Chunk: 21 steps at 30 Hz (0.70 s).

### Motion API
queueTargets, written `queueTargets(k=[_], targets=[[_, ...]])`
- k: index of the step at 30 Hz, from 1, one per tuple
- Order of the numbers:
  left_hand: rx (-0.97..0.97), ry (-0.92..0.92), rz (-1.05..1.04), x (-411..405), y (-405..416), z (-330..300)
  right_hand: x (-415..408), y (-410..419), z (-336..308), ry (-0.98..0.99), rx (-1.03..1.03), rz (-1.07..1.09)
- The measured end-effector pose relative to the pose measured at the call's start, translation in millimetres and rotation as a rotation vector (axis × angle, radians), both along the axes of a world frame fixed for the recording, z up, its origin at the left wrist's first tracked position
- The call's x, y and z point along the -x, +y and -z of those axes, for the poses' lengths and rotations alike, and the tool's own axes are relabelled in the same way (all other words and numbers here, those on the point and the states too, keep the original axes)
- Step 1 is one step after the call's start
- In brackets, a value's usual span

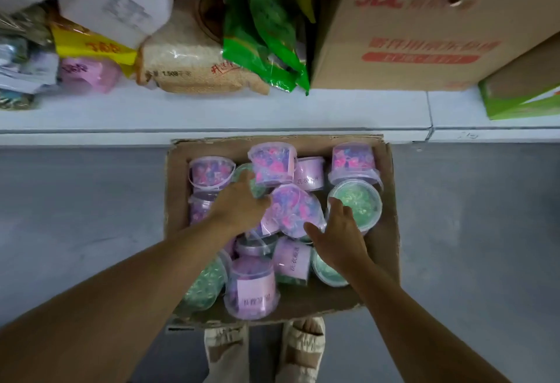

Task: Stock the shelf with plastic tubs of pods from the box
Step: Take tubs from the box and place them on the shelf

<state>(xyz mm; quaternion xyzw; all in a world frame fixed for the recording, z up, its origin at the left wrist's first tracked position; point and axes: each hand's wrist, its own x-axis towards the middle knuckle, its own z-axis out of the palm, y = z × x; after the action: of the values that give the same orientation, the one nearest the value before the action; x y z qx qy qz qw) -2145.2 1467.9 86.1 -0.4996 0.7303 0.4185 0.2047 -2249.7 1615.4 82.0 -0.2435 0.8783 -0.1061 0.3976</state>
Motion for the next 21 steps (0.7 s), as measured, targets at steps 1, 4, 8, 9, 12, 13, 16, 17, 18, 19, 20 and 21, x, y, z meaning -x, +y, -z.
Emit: queueTargets(k=[1, 4, 8, 9, 12, 13, 16, 17, 18, 19, 20, 21], targets=[[-0.004, 0.018, -0.054, 8, -2, 12, 1, -3, 15, -0.007, 0.007, 0.024], [-0.023, 0.005, -0.216, 30, -9, 49, 4, -12, 54, -0.018, -0.013, 0.094], [-0.030, 0.005, -0.388, 48, -16, 91, 0, -22, 90, 0.057, -0.069, 0.110], [-0.037, 0.021, -0.449, 51, -18, 101, -2, -24, 96, 0.086, -0.093, 0.099], [-0.118, 0.043, -0.672, 59, -27, 119, -8, -30, 109, 0.134, -0.132, 0.076], [-0.169, 0.047, -0.748, 62, -30, 121, -10, -31, 112, 0.143, -0.136, 0.070], [-0.325, 0.059, -0.870, 72, -39, 123, -13, -32, 117, 0.172, -0.143, 0.028], [-0.375, 0.055, -0.883, 76, -41, 122, -14, -32, 118, 0.174, -0.143, 0.015], [-0.424, 0.046, -0.896, 78, -43, 122, -15, -31, 119, 0.171, -0.140, 0.008], [-0.461, 0.032, -0.906, 80, -43, 121, -17, -31, 120, 0.163, -0.134, 0.013], [-0.484, 0.013, -0.921, 80, -44, 122, -18, -30, 122, 0.153, -0.124, 0.027], [-0.494, 0.003, -0.940, 81, -44, 123, -20, -29, 124, 0.142, -0.110, 0.050]])
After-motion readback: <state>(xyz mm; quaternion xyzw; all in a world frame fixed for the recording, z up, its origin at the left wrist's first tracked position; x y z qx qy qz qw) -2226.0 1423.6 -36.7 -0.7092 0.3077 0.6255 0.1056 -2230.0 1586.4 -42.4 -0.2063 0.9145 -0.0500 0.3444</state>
